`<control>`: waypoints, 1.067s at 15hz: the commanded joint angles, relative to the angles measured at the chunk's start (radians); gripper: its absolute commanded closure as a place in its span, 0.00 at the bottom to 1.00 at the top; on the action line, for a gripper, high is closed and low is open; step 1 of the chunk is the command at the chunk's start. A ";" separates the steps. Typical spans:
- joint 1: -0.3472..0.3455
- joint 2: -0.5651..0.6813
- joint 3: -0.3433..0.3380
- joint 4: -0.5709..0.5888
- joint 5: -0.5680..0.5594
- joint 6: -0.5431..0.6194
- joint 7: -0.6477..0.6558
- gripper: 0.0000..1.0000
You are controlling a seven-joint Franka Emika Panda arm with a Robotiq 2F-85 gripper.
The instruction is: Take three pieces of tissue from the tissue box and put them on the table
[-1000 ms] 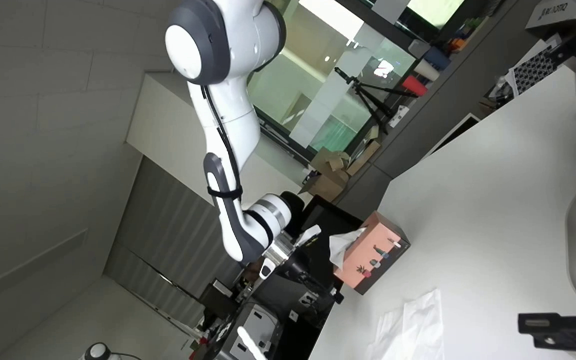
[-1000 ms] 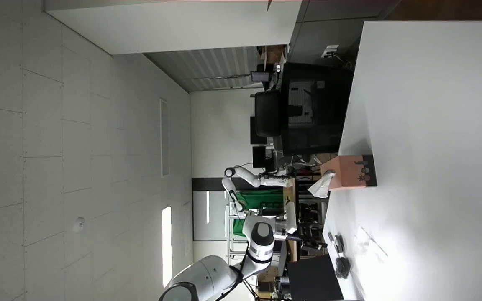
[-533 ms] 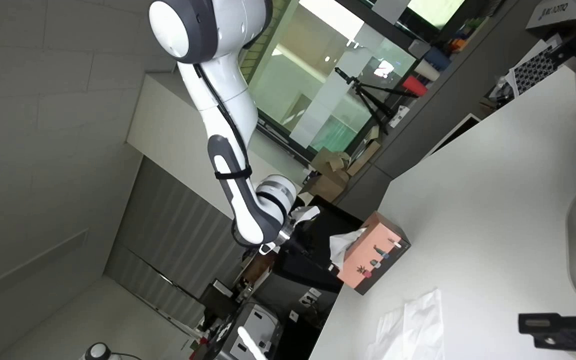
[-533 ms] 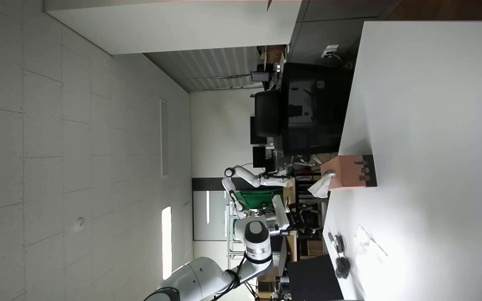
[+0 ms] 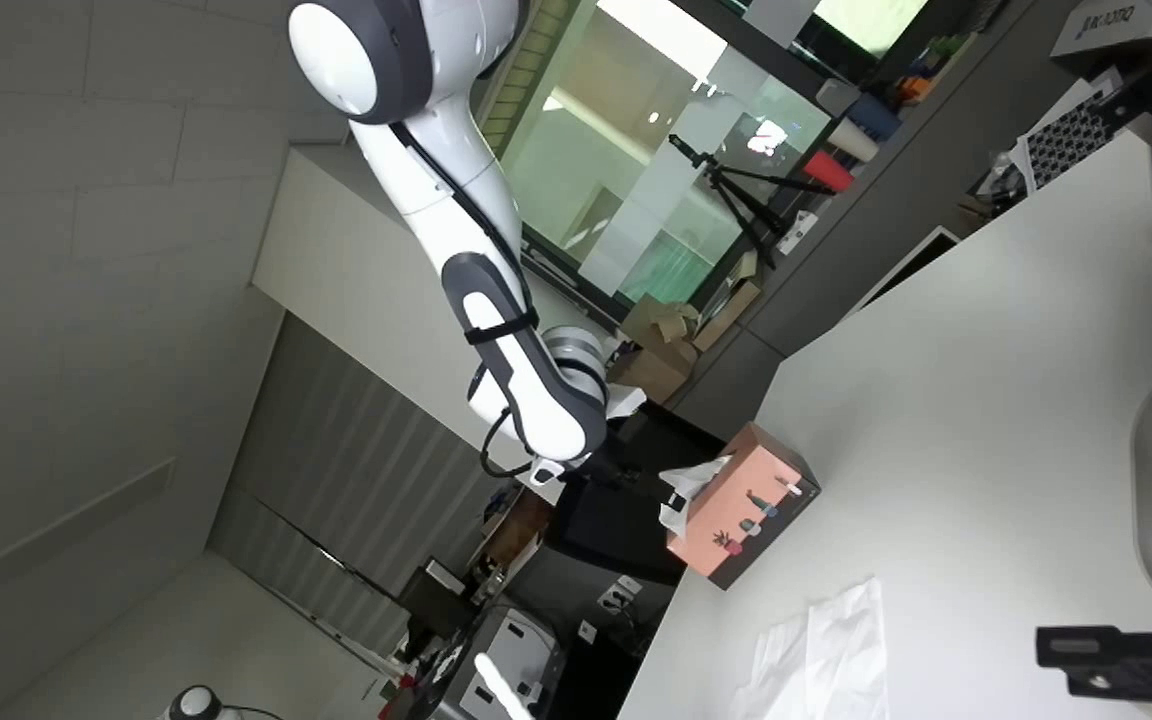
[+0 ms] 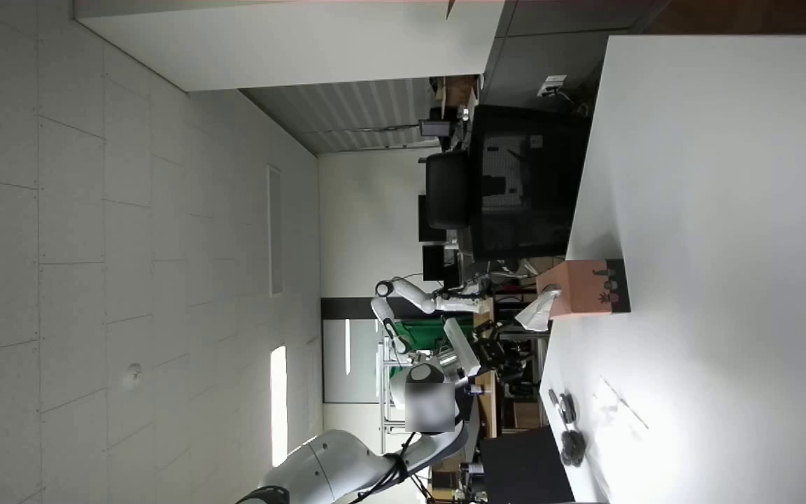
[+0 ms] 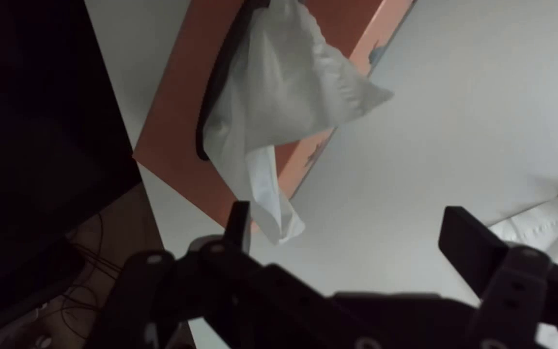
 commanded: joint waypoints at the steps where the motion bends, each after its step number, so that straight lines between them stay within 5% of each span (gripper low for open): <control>1: 0.029 -0.028 -0.058 -0.033 -0.115 0.019 0.131 0.00; 7: 0.010 -0.009 -0.060 -0.015 -0.216 0.021 0.227 0.00; 16: -0.061 0.032 -0.008 0.025 -0.185 0.096 0.347 0.00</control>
